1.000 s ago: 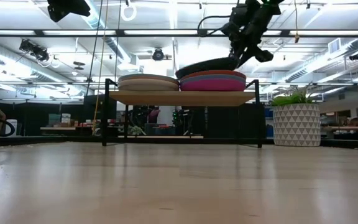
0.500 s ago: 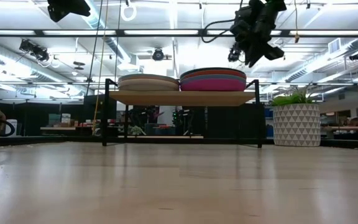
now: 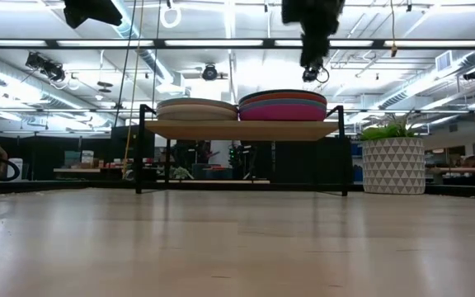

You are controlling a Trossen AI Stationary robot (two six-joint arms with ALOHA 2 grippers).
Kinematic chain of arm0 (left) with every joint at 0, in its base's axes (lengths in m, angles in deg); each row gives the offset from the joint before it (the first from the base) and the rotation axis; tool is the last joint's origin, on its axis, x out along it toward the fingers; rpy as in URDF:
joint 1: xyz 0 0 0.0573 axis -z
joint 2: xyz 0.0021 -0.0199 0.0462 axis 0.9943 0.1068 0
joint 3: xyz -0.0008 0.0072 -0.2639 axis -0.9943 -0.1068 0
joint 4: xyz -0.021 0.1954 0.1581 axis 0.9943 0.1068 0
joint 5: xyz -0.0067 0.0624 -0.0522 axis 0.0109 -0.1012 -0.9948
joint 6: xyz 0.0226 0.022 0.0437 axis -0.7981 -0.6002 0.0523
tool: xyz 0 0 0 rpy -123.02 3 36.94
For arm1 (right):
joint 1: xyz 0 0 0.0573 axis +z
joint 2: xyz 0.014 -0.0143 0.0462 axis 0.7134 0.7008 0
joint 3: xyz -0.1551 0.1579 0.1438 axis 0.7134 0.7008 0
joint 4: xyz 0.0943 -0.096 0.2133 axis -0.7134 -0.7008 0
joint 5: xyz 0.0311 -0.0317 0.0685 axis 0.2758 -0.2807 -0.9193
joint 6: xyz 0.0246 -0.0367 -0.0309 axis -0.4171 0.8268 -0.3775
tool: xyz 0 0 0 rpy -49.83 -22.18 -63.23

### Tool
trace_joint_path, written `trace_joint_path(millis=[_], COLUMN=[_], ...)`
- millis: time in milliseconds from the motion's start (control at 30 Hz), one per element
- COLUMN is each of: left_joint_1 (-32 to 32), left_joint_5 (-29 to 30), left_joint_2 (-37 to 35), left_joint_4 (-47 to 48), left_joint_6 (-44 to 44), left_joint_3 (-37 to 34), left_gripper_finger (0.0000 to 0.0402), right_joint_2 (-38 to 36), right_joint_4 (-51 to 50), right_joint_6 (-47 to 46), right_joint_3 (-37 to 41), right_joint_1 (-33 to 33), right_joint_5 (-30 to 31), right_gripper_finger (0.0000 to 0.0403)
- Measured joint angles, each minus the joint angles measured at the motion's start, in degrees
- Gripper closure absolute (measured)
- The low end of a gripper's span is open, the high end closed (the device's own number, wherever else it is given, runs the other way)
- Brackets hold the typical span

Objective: Place and stack plates onto a shelf
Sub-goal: Adjust the stacked plates on the shelf

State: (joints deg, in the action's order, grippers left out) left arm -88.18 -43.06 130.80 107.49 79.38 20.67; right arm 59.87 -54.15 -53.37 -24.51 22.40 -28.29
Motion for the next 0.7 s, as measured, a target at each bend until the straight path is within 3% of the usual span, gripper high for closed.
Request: trace_joint_path(millis=[200, 333, 467, 700], left_joint_1=[0.00, 0.00, 0.00, 0.02], left_joint_5=[1.96, 2.07, 2.06, 2.04], left_joint_2=[0.00, 0.00, 0.00, 0.08], left_joint_4=[-1.87, -3.13, -3.78, -4.17], left_joint_6=[-0.72, -2.11, -2.64, -2.62], left_joint_3=[0.00, 0.00, 0.00, 0.00], left_gripper_finger=[0.0331, 0.0331, 0.0331, 0.0331], right_joint_2=[0.00, 0.32, 1.41, 3.28], right_joint_4=[7.41, 10.18, 10.18, 11.39], right_joint_6=[12.39, 15.29, 14.61, 14.45], right_joint_3=[0.00, 0.00, 0.04, 1.63], right_joint_1=[9.95, 11.36, 10.87, 10.16], right_joint_5=[14.08, 16.33, 16.38, 17.17], right_gripper_finger=[0.0332, 0.0317, 0.0267, 0.0142])
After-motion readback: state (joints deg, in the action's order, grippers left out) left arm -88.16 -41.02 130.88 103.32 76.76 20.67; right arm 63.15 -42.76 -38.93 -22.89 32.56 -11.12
